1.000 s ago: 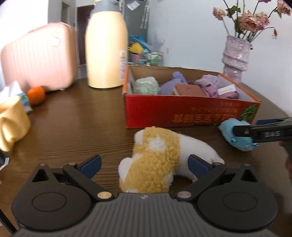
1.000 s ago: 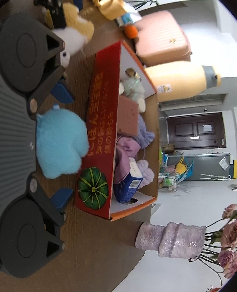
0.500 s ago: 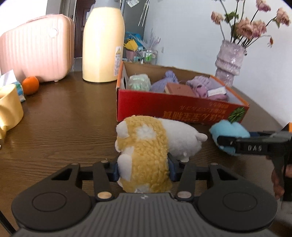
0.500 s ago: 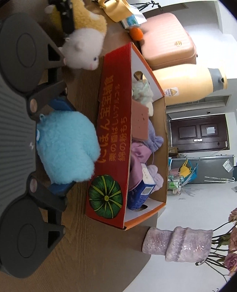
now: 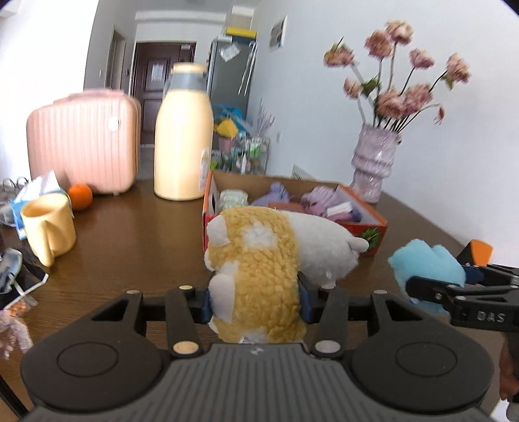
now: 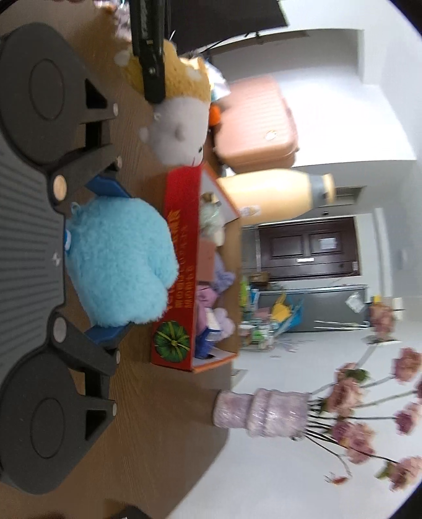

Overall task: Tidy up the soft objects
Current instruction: 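Carry the yellow plush into the box with the left tool while the right tool drops the blue plush there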

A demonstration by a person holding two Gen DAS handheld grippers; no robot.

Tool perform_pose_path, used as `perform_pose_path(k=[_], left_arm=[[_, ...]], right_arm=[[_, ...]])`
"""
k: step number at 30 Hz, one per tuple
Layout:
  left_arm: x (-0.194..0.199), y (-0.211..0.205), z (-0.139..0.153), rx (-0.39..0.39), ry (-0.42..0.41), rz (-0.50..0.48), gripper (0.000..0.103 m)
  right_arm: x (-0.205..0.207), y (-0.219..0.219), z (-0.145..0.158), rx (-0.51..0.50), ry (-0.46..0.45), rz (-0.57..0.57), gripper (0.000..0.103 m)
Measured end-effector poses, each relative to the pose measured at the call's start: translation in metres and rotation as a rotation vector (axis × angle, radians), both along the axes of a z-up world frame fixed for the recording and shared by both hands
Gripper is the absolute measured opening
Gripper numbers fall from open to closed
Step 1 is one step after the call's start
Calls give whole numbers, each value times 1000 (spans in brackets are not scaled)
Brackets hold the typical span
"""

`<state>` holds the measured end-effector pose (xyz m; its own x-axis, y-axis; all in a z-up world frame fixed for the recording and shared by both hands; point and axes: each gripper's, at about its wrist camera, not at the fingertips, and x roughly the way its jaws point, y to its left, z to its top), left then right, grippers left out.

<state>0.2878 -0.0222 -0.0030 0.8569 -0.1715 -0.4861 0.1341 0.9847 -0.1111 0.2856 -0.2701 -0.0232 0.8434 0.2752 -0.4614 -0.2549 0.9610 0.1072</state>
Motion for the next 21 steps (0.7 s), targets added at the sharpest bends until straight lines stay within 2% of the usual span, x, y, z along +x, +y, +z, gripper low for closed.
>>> perform_pose_path(k=[6,13,21], left_arm=[[-53,-2,24,-6,-87,-6,48],[-121,2,37,-22,-176,2,48],[-161,4,52,-34,-242,-10,48]], right_arm=[[-66,-4,26,8,-94,2,74],[-135,-4,35,33,-175,5,74],[-183,-11,48,41,-254,-19,74]])
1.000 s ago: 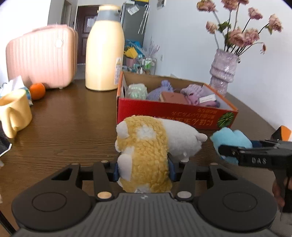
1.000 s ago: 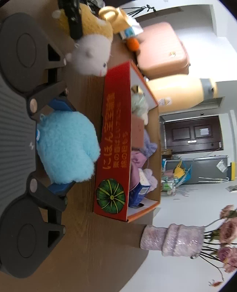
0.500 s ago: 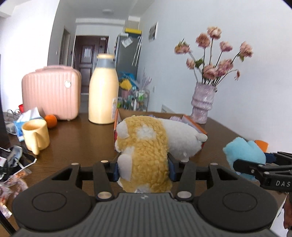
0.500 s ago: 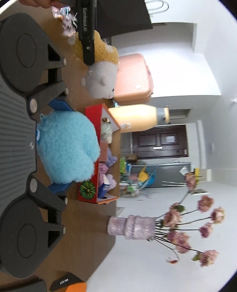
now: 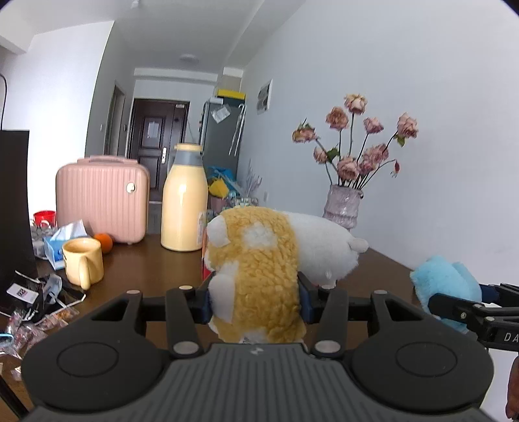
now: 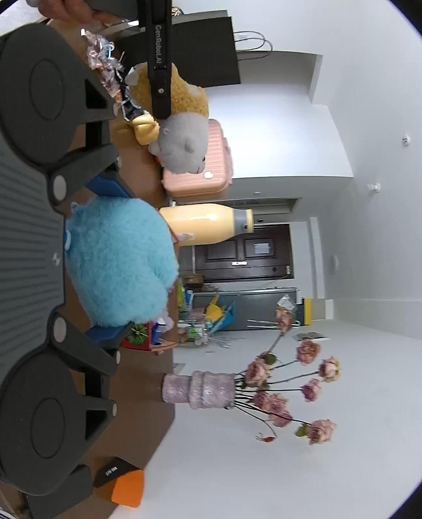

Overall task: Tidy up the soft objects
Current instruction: 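Carry the yellow plush into the box with the left tool while the right tool drops the blue plush there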

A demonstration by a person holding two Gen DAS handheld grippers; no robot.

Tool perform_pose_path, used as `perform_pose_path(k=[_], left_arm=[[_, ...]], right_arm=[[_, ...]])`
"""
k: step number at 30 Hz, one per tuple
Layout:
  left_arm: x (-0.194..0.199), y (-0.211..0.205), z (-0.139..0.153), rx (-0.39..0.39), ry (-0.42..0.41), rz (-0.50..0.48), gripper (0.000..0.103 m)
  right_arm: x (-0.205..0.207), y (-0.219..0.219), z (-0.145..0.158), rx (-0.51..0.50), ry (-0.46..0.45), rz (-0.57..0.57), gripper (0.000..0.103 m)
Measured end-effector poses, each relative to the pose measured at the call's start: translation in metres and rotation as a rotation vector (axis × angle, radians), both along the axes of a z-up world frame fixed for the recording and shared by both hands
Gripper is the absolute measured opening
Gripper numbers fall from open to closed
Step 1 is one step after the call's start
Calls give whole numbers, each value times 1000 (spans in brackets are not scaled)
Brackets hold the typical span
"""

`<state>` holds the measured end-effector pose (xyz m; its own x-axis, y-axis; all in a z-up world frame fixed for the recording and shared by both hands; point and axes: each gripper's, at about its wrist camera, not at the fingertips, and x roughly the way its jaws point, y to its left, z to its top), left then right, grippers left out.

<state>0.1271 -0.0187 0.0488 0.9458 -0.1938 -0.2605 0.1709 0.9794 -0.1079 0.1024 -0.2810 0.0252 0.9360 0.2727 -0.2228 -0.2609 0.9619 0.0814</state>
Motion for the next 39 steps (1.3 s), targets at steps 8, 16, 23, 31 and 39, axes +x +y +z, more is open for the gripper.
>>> perform_pose_path(k=[8,16,23,31,39], left_arm=[[-21,-4,11,-4,-51,-8,48],[-8,-7,15,11,-54,-5,48],[39,-17,37,48,-71,-8,48],[145,-27,75,85,-73,-14,49],[283,-34,75,74,36,-21,49]], right_arm=[[-16,-2,8,-8,-39,-7,74],[-8,0,14,-15,-52,-5,74],[42,0,41,-31,-75,-8,74],[153,0,82,-80,-54,48,75],[306,4,89,-136,64,75,75]])
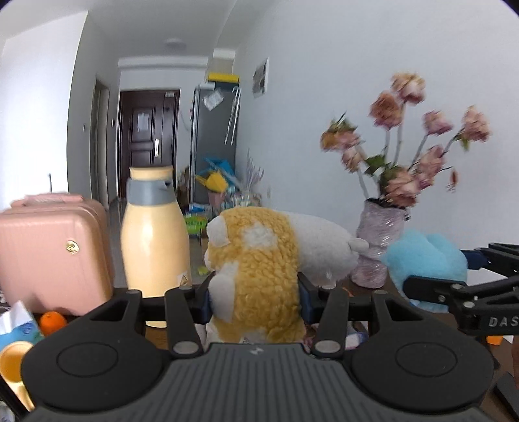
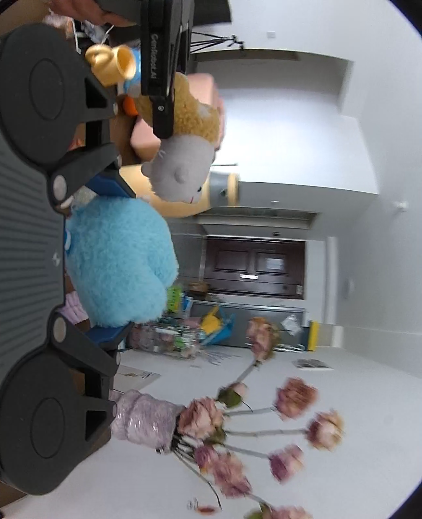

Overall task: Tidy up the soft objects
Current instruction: 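Carry the yellow plush into the box with the left tool while the right tool drops the blue plush there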

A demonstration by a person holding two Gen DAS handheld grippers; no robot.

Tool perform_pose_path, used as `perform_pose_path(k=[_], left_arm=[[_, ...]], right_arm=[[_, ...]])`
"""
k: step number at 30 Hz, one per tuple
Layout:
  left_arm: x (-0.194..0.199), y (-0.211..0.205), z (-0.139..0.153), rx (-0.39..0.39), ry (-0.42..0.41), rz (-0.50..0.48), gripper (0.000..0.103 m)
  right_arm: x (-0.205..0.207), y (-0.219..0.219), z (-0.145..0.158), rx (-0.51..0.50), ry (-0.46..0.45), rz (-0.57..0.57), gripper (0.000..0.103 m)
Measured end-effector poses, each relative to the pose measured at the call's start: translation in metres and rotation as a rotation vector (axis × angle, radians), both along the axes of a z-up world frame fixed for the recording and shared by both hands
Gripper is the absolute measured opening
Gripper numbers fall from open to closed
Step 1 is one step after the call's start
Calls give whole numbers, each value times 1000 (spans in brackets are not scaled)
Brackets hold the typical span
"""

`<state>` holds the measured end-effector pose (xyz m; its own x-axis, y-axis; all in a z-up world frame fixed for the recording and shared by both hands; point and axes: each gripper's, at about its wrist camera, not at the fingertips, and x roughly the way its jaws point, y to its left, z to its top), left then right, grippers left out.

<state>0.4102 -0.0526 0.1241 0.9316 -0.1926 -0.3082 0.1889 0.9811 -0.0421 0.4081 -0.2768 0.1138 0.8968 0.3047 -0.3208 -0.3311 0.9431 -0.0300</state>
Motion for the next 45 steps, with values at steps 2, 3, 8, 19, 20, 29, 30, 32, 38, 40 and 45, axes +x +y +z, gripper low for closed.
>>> perform_pose_path(k=[2,3,8,19,20,29,30,32,38,40,45], left_arm=[[33,-2,-7,0,35,5,49],[46,-3,-12,0,51,5,49],[113,-4,-50,-18,159,40,49],[161,6,-146,5,348,61,66],[159,4,-149,15,350,47,82],[146,1,-138,34,297,-22,84],[145,2,-133,31,284,-13,84],[140,6,-120,22,263,0,84],[111,12,-74,4,193,22,86],[94,13,-57,3,162,27,89],[47,11,-20,13,85,30,94]], right_arm=[[37,0,-5,-7,43,4,75],[56,1,-8,-14,66,9,75],[142,5,-40,-3,208,23,75],[236,34,-135,-48,402,10,76],[240,36,-140,-45,416,8,78],[238,27,-140,2,432,-27,84],[234,25,-133,-2,418,-31,85],[224,22,-118,-15,391,-37,86],[186,13,-67,-39,314,-65,87],[166,9,-49,-46,285,-72,87],[108,-3,-10,-57,215,-80,92]])
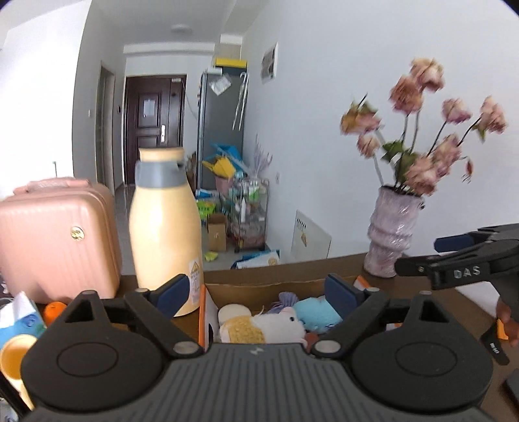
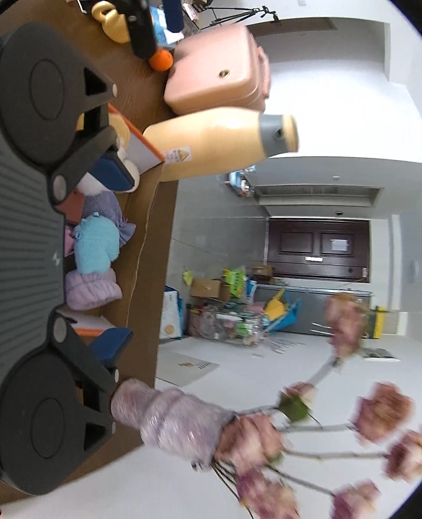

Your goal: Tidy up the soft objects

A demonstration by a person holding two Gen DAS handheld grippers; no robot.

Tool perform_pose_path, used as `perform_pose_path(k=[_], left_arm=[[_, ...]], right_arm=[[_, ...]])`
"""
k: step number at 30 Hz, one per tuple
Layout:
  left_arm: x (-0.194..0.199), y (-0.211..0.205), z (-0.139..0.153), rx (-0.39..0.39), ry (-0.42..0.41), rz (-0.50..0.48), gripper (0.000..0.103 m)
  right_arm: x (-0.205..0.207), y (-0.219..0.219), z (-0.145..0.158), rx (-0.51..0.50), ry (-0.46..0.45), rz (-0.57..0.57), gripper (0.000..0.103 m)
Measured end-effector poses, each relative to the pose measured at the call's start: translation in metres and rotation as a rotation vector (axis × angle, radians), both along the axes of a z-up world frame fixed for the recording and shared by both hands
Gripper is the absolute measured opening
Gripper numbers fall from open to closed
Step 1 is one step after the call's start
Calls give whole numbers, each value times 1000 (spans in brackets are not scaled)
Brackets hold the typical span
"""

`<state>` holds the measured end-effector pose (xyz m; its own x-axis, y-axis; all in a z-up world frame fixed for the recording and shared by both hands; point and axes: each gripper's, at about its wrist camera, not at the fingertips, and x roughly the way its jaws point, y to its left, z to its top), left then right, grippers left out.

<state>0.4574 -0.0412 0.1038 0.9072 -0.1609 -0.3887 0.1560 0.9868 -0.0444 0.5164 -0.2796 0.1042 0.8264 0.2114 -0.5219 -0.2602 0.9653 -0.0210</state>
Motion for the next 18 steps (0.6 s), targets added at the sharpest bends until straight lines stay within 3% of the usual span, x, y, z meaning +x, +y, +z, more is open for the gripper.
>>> perform_pose_path(k=[3,7,11,18], left_arm=[[-34,1,15,-10,-33,-4,98],[-79,4,16,-43,-67,5,100],[-131,4,10,-44,-103,0,103],[-212,7,-20,-31,-154,-4,103]], right_arm=[[-44,-10,14,0,-45,-12,93],[-109,-17,12,5,-118,-32,97],[-175,-19,-1,24,-201,-42,100],[-273,-19,-32,149,-242,-21,101]])
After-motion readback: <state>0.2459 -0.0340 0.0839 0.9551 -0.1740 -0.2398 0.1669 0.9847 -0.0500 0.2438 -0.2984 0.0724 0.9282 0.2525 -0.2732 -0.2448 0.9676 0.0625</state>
